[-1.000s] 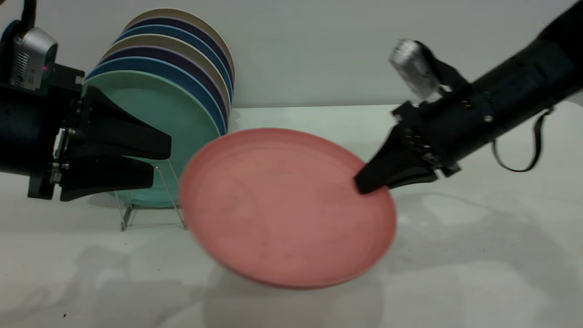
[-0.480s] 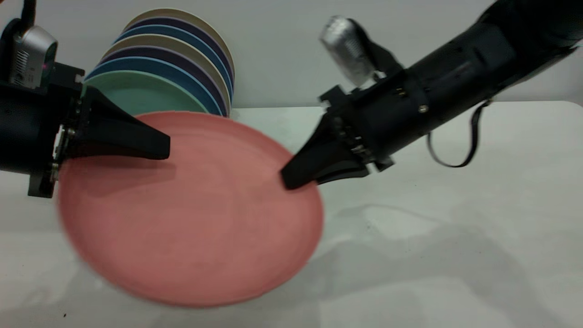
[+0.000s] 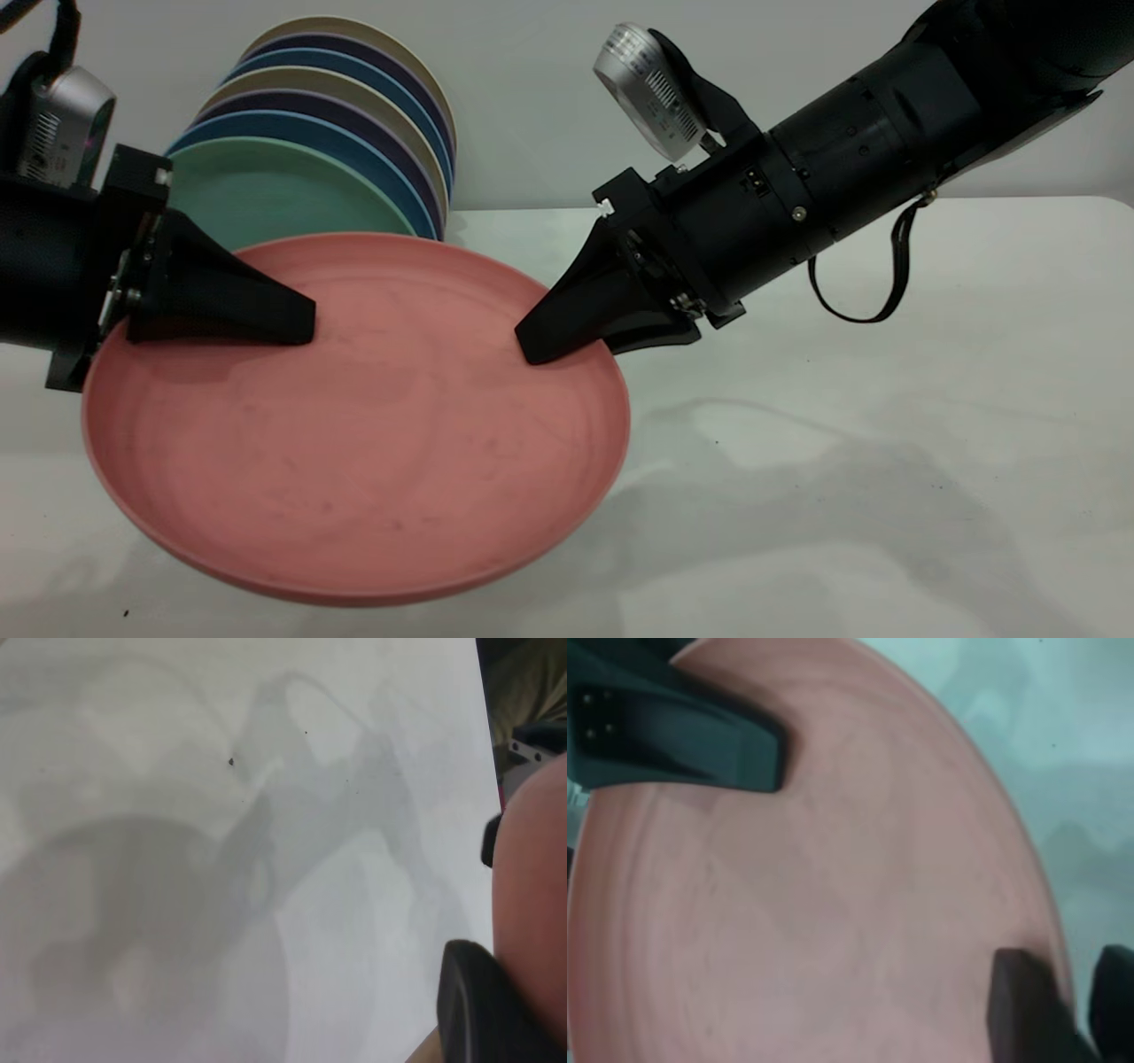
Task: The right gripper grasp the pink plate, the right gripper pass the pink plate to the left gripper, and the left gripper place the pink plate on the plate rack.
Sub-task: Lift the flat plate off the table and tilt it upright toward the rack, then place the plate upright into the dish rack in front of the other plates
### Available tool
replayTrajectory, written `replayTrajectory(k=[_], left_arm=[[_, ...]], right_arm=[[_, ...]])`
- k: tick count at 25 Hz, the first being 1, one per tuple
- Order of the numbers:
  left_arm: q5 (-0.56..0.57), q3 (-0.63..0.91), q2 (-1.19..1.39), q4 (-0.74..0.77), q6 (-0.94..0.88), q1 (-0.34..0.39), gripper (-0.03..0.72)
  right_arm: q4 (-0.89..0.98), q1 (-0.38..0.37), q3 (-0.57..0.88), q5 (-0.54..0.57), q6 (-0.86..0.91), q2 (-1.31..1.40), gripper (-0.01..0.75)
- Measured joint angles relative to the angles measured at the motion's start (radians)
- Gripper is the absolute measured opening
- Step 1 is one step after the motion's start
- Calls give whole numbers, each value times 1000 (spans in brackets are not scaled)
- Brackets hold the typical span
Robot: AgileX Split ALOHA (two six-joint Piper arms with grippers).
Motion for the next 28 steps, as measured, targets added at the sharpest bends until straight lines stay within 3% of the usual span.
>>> replayTrajectory(k=[7, 10, 14, 18, 22, 28], left_arm=[[0, -1, 0, -6, 14, 0, 90], [-38, -1, 0, -6, 20, 0, 90], [-109, -4, 0, -6, 50, 0, 90], [-131, -53, -28, 46, 121, 0, 90], [-164, -134, -84, 203, 96, 0, 90], [-205, -264, -149, 516, 110, 0, 90]], right_arm=[[-14, -50, 0, 15, 21, 0, 602], [-24, -102, 0, 50, 42, -10, 692], [-78, -193, 0, 110, 73, -39, 698], [-194, -292, 0, 109, 141, -58, 634], [-336, -379, 0, 94, 229, -61, 574], [-550, -420, 0, 51, 396, -62, 564]])
